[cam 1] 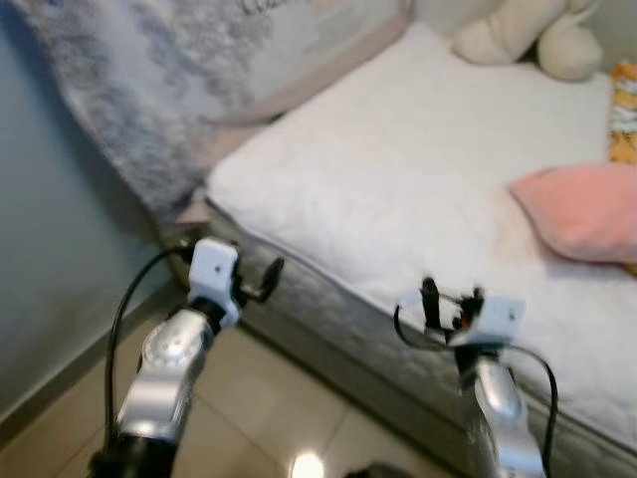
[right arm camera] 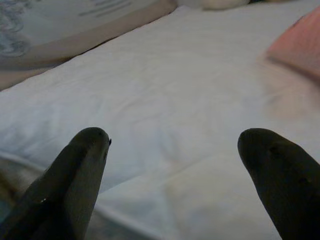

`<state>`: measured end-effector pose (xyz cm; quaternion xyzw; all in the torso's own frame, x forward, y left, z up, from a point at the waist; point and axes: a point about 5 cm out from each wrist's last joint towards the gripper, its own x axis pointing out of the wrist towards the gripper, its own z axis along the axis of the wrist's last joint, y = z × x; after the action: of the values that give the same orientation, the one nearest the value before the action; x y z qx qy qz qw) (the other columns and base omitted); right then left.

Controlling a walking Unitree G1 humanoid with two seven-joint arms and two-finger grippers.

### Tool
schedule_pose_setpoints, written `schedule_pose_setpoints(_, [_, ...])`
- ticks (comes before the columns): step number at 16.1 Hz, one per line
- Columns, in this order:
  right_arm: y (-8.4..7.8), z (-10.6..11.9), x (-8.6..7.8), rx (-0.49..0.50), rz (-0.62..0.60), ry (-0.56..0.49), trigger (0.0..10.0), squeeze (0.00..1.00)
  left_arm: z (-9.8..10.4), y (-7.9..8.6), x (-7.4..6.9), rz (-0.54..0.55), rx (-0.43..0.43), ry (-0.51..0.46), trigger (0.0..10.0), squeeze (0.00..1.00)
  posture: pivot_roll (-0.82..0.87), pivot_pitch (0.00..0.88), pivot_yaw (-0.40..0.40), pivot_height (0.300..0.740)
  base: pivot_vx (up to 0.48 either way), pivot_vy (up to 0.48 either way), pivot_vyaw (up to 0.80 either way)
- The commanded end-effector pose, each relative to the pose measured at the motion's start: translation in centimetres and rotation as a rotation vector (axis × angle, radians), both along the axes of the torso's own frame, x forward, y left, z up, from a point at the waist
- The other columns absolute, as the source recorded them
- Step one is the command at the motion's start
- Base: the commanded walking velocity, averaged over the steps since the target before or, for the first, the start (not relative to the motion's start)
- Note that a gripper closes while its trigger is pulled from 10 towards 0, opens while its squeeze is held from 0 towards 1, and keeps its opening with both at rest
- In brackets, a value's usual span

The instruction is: Clean up the room

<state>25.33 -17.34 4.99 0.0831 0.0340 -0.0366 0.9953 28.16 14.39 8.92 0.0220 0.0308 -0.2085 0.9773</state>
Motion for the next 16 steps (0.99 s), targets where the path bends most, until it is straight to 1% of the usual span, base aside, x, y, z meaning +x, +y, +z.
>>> schedule_pose_setpoints(1, [-0.15,-0.37,-0.26,-0.001,-0.008,0.014,10.0,0.0,0.27,-0.86,-0.36,-0.055,0.008,-0.019,10.0,0.0,-0.01,0.0,0.003,0.731,0.0,-0.465,-0.57])
schedule_pose_setpoints(2, [0.03,-0.21,-0.14,-0.001,-0.002,0.01,10.0,0.0,0.39,-1.14,-0.48,-0.079,0.008,-0.031,10.0,0.0,-0.01,0.0,-0.001,0.731,0.0,-0.465,-0.58])
schedule_pose_setpoints(5, [0.09,-0.06,0.12,-0.004,0.01,0.007,10.0,0.0,0.53,-1.6,-0.58,-0.104,-0.012,-0.039,10.0,0.0,-0.01,0.0,-0.004,0.731,0.0,-0.47,-0.58])
schedule_pose_setpoints(6, [0.01,-0.06,0.24,-0.005,0.008,0.007,10.0,0.0,0.71,-1.68,-0.5,-0.1,-0.022,-0.044,10.0,0.0,-0.01,0.0,-0.003,0.731,0.0,0.0,-0.57])
schedule_pose_setpoints(10, [0.07,0.01,0.45,-0.001,-0.005,0.001,10.0,0.0,0.66,-1.4,-0.07,-0.101,0.007,-0.039,10.0,0.0,-0.02,0.0,0.009,0.731,0.0,0.0,-0.57])
schedule_pose_setpoints(16, [-0.08,-0.3,0.09,-0.001,-0.033,0.006,10.0,0.0,0.65,-1.3,0.35,-0.107,0.026,-0.039,10.0,0.0,-0.03,0.0,0.019,0.731,0.0,0.0,-0.57])
